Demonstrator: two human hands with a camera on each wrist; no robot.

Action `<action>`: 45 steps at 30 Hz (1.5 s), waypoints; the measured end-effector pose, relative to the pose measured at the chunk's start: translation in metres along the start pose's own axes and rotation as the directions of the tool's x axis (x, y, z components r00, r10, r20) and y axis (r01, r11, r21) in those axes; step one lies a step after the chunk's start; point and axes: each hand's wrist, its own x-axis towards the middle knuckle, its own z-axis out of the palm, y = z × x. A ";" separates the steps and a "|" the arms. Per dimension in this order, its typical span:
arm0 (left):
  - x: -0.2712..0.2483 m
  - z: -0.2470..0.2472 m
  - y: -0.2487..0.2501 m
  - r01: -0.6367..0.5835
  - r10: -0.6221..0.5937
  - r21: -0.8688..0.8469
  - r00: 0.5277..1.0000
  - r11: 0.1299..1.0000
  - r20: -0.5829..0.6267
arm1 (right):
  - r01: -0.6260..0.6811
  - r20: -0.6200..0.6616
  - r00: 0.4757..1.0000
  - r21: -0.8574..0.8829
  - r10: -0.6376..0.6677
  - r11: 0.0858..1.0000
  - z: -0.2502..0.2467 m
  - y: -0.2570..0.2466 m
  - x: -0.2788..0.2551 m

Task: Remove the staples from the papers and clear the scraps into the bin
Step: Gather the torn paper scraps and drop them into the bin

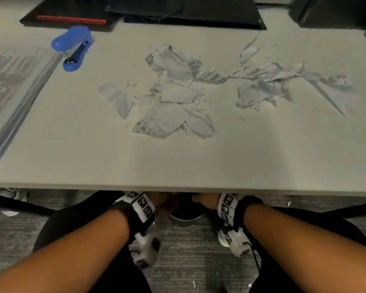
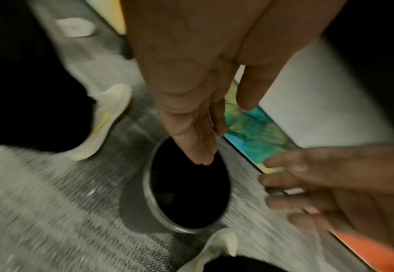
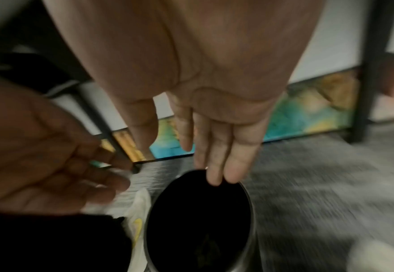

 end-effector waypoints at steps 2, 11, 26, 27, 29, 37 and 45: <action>-0.036 0.008 0.017 -0.078 0.049 0.187 0.987 0.979 0.155 | 0.112 0.011 0.994 0.017 -0.112 0.994 -0.010 -0.013 -0.021; -0.243 -0.008 0.124 -0.530 0.339 0.496 0.838 0.688 0.427 | 0.356 0.197 0.918 -0.022 -0.346 0.934 -0.148 -0.045 -0.216; -0.155 -0.090 0.225 -0.180 0.644 0.894 0.752 0.410 -0.144 | -0.377 -0.533 0.792 -0.045 0.297 0.925 -0.283 0.099 -0.118; -0.158 -0.088 0.224 -0.183 0.635 0.893 0.760 0.410 -0.136 | -0.378 -0.519 0.804 -0.071 0.289 0.923 -0.282 0.094 -0.118; -0.163 -0.088 0.219 -0.151 0.596 0.904 0.792 0.399 -0.130 | -0.391 -0.518 0.810 -0.127 0.275 0.912 -0.279 0.089 -0.118; -0.162 -0.089 0.214 -0.131 0.578 0.922 0.808 0.364 -0.114 | -0.378 -0.562 0.774 -0.037 0.294 0.925 -0.279 0.089 -0.118; -0.160 -0.095 0.218 -0.281 0.787 0.897 0.608 0.342 -0.109 | -0.276 -0.810 0.497 0.192 0.311 0.942 -0.286 0.070 -0.139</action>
